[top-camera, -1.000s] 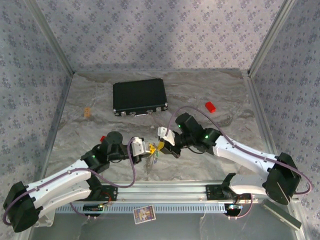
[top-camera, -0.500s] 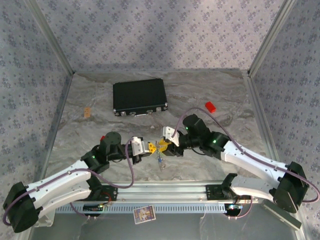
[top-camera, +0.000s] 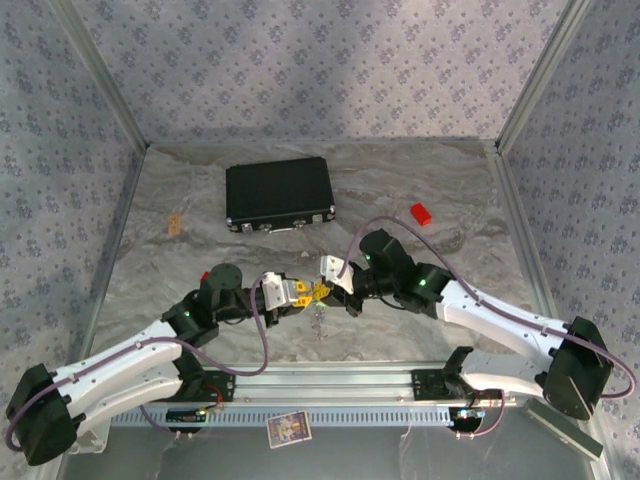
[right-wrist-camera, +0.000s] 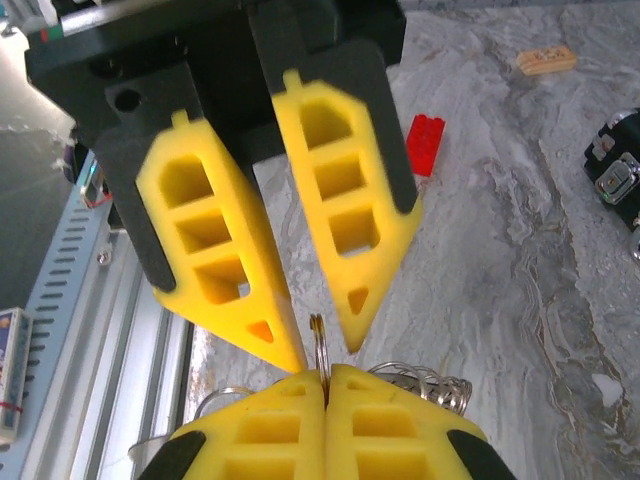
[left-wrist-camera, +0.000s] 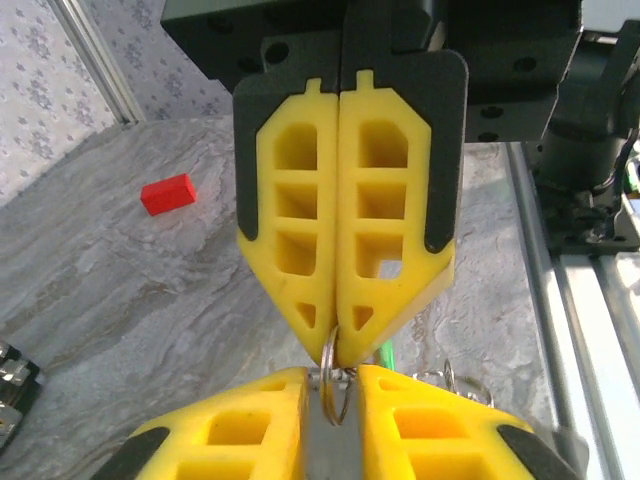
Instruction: Put the keys on the keyring
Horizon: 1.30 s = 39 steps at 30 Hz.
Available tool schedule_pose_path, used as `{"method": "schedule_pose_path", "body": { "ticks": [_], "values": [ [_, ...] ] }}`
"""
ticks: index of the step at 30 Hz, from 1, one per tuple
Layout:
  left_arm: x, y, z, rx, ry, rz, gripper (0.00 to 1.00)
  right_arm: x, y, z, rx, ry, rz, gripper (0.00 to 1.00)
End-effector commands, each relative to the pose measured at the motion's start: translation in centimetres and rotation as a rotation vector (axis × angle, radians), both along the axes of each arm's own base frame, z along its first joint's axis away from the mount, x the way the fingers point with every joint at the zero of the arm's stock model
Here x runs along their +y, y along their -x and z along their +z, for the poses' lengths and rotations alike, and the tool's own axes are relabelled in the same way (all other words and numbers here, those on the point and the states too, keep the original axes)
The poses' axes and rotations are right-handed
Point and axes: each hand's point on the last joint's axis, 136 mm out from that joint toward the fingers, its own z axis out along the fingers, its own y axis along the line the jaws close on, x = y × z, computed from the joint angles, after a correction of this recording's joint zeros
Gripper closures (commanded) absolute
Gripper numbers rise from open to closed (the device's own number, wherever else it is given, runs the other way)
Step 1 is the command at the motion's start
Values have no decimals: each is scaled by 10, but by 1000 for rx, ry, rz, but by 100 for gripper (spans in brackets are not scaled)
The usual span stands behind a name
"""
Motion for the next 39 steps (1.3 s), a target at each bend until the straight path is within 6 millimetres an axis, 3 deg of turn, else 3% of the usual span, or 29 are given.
{"method": "schedule_pose_path", "body": {
  "ticks": [1, 13, 20, 23, 25, 29, 39],
  "values": [
    [1, -3, 16, -42, 15, 15, 79, -1, -2, 7, -38, 46, 10, 100],
    [-2, -1, 12, -27, -64, -22, 92, 3, 2, 3, -93, 194, 76, 100],
    [-2, -1, 8, -19, -84, -24, 100, 5, 7, 15, -86, 126, 90, 100],
    [-1, -2, 9, -25, -75, -15, 100, 1, 2, 17, -74, 89, 49, 82],
    [0, -2, 12, -36, -51, -4, 100, -4, -1, 15, -51, 60, 12, 78],
    [0, -2, 21, -44, 26, 9, 100, -10, -4, 7, 0, 34, -43, 78],
    [-1, 0, 25, -35, 77, 5, 100, -2, 0, 0, 49, 11, -43, 77]
  ]
}}
